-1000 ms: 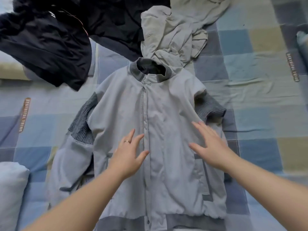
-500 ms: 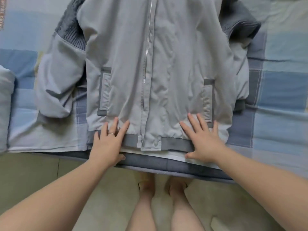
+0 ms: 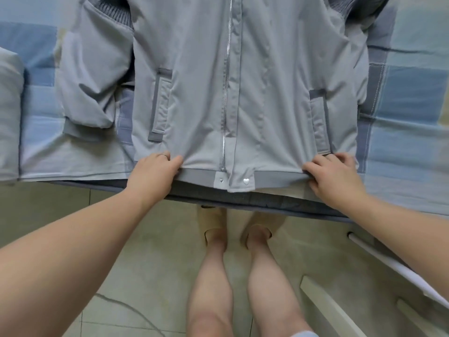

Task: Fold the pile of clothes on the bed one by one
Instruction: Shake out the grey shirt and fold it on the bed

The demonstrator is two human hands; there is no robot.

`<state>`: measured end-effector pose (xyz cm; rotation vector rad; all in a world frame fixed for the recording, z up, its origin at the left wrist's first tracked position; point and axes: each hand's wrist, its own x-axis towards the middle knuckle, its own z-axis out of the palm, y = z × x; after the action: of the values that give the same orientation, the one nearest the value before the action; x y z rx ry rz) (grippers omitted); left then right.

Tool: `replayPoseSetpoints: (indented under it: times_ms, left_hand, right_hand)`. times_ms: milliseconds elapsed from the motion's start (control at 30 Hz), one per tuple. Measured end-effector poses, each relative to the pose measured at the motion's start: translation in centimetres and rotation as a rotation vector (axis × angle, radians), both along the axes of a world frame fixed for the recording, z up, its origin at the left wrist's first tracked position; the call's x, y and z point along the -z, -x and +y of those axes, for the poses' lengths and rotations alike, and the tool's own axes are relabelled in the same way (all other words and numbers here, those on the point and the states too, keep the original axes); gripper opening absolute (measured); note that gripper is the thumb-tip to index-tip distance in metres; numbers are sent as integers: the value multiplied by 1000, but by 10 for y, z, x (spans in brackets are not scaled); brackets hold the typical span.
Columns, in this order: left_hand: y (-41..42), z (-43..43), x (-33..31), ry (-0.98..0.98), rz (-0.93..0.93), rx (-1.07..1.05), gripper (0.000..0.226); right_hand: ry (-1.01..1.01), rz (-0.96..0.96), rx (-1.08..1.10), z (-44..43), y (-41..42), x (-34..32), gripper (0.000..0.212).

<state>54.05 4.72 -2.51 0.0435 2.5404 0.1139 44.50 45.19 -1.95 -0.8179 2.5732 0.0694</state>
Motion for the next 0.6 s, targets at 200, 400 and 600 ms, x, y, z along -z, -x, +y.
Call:
replayPoseSetpoints:
  times_ms: [200, 400, 600]
  left_hand:
    - [-8, 0, 1, 64, -164, -41, 33]
    - [-22, 0, 5, 157, -299, 4, 22]
    - [-20, 22, -6, 57, -203, 16, 27]
  right_hand:
    - [38, -45, 69, -5, -14, -1, 17]
    - [-109, -120, 76, 11, -40, 11, 13]
    - [-103, -298, 81, 2, -45, -8, 43]
